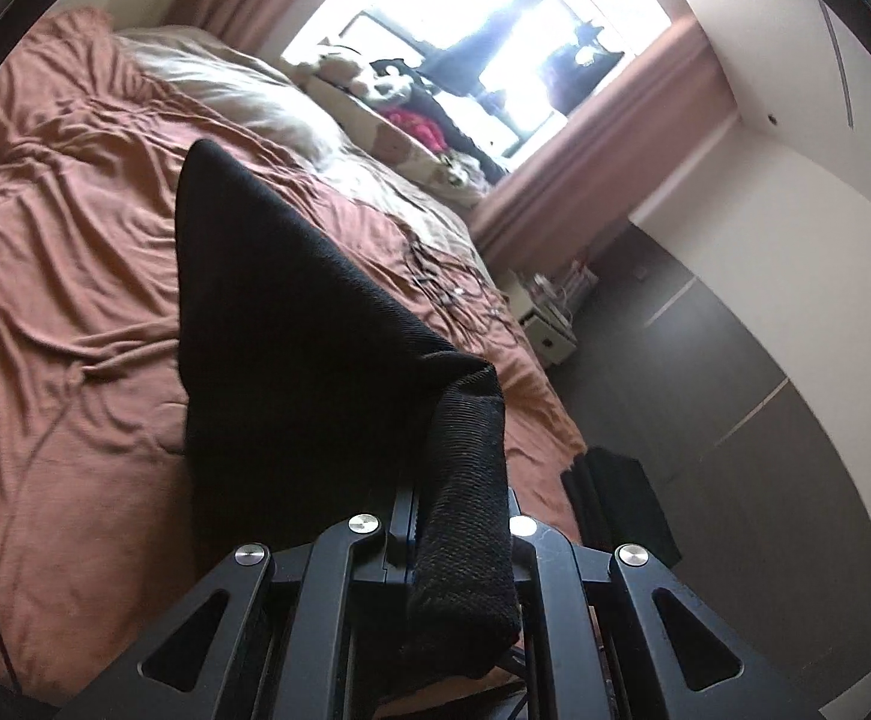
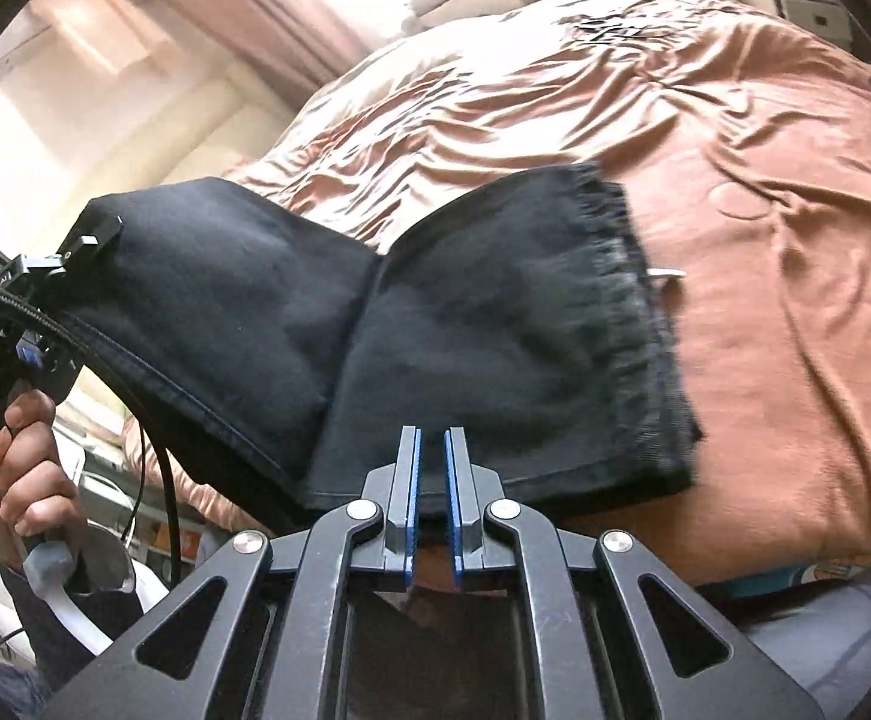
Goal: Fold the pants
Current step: 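Lift the pants with both tools, then open the left tool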
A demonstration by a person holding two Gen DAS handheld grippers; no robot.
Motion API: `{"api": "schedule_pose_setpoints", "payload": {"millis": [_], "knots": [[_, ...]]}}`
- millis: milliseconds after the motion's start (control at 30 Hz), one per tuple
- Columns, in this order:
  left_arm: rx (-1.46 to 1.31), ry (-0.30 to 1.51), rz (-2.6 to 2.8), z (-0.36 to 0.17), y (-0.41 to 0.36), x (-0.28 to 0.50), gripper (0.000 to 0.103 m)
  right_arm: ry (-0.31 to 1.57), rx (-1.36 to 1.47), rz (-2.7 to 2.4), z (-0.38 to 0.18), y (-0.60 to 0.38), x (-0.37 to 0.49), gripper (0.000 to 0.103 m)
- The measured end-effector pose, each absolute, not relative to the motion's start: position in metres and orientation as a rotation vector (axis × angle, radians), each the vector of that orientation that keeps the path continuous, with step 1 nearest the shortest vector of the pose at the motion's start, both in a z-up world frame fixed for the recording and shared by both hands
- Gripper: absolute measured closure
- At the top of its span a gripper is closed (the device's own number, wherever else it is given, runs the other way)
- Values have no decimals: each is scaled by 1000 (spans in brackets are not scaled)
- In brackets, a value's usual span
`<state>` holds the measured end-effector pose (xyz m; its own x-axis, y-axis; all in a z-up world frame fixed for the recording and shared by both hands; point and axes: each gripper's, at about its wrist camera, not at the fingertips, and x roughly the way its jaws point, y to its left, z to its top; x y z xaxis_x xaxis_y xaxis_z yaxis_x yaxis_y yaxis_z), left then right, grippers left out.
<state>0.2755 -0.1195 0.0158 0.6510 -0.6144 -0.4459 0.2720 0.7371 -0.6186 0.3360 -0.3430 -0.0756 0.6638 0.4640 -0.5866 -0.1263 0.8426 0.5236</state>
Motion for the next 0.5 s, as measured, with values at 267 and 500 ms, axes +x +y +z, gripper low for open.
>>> {"api": "schedule_pose_setpoints", "payload": {"millis": [267,500], "knots": [[-471,771,-601,-4,-188,285,92,756,520,319,-88,-377,312,98],[-417,891,-669,-40,-248,293,92,751,571,283,-101,-410,303,98]]}}
